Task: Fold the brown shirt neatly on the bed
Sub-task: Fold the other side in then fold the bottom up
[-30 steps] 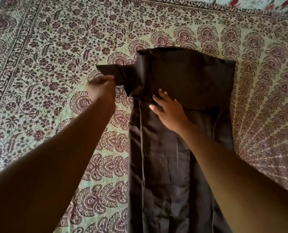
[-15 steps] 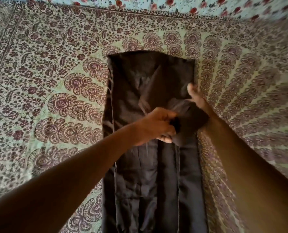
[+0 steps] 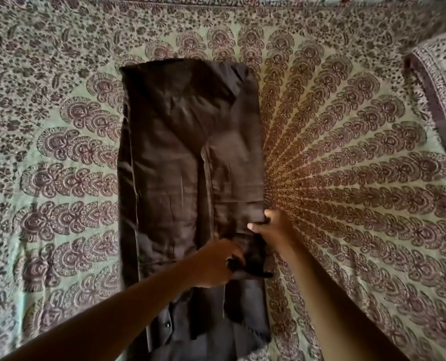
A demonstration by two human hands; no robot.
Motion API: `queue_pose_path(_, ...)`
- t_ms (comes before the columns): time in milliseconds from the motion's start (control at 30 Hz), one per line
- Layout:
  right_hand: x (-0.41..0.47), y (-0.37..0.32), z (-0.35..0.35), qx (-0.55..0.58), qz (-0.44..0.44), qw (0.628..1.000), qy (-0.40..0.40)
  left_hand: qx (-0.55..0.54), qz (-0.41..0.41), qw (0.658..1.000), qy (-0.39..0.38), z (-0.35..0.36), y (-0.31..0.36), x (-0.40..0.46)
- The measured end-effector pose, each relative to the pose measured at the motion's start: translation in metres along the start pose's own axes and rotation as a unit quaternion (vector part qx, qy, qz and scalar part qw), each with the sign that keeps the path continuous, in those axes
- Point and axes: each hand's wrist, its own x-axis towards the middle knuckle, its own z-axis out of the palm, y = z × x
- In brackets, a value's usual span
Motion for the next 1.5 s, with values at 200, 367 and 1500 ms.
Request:
queue_pose_path(200,-0.001,0.009,0.008,-0.025,-0.055,0.998,0.019,0.04,-0.032,0.999,0.005,0.023,-0.016,-0.004)
queue_pose_path(367,-0.006,0.007,0.012,-0.087,-0.054,0.995,0.016,0.081,-0.04,0.996,0.006,0.032,-0.019,-0.012)
queue_pose_path(1500,0.098,-0.072,0.018,0.04,-0.172,0.961,0.213,-0.021,-0.157,0.875,0.458,-0.144,-0.049,0.122)
